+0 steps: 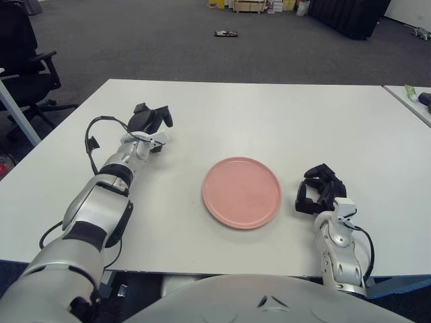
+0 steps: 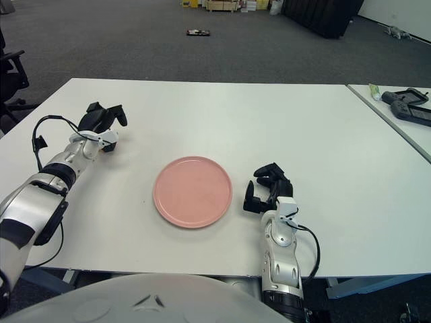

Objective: Put the apple into the plate.

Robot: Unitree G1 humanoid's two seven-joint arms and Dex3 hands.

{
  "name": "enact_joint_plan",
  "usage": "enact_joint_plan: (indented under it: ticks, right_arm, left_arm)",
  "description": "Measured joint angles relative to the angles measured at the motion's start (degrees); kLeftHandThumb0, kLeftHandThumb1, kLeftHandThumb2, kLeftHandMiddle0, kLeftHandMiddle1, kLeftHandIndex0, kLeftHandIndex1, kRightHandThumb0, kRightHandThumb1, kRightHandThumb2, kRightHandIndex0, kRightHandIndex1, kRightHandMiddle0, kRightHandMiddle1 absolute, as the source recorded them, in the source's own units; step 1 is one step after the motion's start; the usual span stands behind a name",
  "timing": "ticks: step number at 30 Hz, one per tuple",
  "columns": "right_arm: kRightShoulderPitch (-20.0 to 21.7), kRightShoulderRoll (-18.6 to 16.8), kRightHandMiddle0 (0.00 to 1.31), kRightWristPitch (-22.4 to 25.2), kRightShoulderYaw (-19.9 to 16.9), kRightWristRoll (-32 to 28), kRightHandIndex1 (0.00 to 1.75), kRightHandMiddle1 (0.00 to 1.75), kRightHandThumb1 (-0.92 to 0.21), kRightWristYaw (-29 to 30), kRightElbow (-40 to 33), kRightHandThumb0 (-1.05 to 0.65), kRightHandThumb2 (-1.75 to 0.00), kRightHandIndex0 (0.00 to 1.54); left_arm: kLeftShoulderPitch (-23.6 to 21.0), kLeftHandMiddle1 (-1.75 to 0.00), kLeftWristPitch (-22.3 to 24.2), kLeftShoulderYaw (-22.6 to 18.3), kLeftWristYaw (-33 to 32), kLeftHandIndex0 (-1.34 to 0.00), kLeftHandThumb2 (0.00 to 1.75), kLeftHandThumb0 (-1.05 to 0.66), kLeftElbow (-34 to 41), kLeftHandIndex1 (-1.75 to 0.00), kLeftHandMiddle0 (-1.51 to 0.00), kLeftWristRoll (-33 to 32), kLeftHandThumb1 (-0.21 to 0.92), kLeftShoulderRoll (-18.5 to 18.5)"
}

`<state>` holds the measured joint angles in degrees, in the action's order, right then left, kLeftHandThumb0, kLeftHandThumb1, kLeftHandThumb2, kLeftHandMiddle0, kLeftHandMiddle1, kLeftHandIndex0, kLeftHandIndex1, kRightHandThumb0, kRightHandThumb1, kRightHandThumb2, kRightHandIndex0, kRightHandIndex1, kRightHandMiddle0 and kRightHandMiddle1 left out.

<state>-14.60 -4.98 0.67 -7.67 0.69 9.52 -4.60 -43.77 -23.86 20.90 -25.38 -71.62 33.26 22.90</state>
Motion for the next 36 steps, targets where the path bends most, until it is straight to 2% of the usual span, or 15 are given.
enact_joint_plan:
  ticks: [5, 11, 15, 26, 36]
  right_arm:
    - [0.0, 0.0, 0.74, 0.0, -0.1, 0.0, 1.75, 1.61, 0.09, 0.0, 0.2, -0.01, -1.75, 0.94]
    - [0.1, 0.0, 0.74, -0.2, -0.1, 0.0, 1.75, 1.61, 0.09, -0.1, 0.3, -0.01, -1.75, 0.94]
    - [0.2, 0.1, 0.74, -0.6, -0.1, 0.0, 1.75, 1.61, 0.09, -0.5, 0.6, -0.01, -1.75, 0.94]
    - [0.1, 0.0, 0.73, -1.4, -0.3, 0.0, 1.75, 1.62, 0.09, -0.6, 1.1, -0.01, -1.75, 0.94]
    - [0.1, 0.0, 0.73, -0.6, -0.2, 0.0, 1.75, 1.62, 0.09, -0.4, 0.6, -0.01, -1.75, 0.94]
  left_arm:
    - [0.0, -1.62, -1.3, 0.0, -1.1, -0.68, 1.70, 0.00, 2.2, -1.75, -0.92, 0.1, -0.06, 0.4]
    - [0.6, -1.69, -1.6, 0.0, -1.2, -0.57, 1.57, 0.00, 7.8, -1.75, -0.79, 0.3, 0.08, 0.9]
    - [1.2, -1.73, -1.9, 0.0, -1.3, -0.53, 1.53, 0.00, 11.1, -1.75, -0.74, 0.8, 0.13, 1.2]
    - [4.0, -1.74, -5.0, -0.9, -2.0, -0.52, 1.52, 0.00, 19.0, -1.75, -0.73, 1.0, 0.15, 2.7]
    - [8.6, -1.60, -5.9, -5.3, 5.0, -0.58, 1.59, 0.00, 26.5, -1.75, -0.87, -4.9, 0.04, 2.7]
